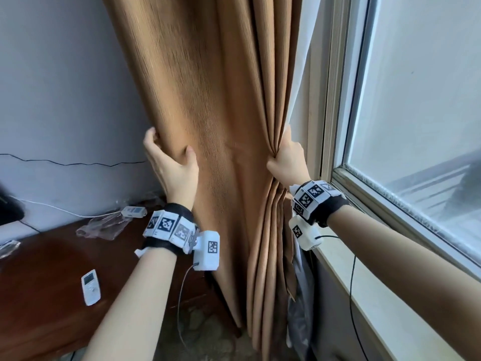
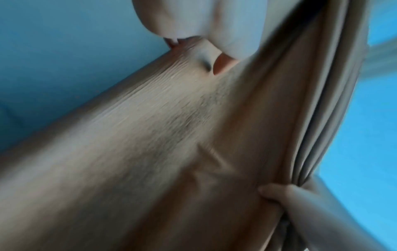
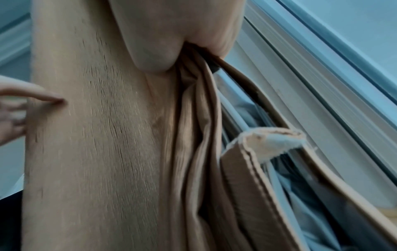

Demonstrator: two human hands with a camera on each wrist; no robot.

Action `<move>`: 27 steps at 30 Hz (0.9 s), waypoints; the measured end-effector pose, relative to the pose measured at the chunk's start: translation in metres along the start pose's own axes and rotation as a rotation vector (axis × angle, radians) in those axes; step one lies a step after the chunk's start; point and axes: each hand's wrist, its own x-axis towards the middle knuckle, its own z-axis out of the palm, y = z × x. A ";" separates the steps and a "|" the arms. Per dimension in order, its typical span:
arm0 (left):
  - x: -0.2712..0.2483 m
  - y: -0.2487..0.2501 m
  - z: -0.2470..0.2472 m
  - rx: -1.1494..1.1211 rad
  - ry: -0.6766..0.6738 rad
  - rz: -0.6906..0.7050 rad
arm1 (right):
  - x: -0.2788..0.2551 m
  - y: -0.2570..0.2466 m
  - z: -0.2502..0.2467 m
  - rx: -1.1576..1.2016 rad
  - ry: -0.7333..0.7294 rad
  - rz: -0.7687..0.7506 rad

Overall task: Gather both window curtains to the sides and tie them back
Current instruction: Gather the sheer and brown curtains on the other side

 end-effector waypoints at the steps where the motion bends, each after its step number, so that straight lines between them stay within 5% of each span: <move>1: 0.000 -0.001 0.001 -0.064 -0.051 -0.119 | -0.001 -0.002 0.002 -0.013 0.001 -0.005; 4: -0.017 0.003 0.011 0.036 -0.152 -0.279 | -0.004 -0.006 0.006 -0.027 0.000 -0.028; 8: -0.063 0.020 0.038 0.151 -0.428 0.005 | -0.005 -0.006 0.004 -0.005 0.004 -0.039; 12: -0.094 0.017 0.071 0.222 -0.793 0.068 | -0.005 -0.001 0.000 0.023 0.001 -0.034; 16: -0.106 0.017 0.084 0.458 -0.927 0.018 | -0.006 0.000 -0.005 0.060 -0.012 -0.023; 23: -0.097 0.008 0.101 0.446 -1.015 -0.110 | -0.010 -0.002 -0.004 0.114 -0.039 -0.022; 27: -0.087 -0.001 0.110 0.524 -1.155 -0.097 | -0.006 -0.001 -0.006 0.185 -0.179 0.028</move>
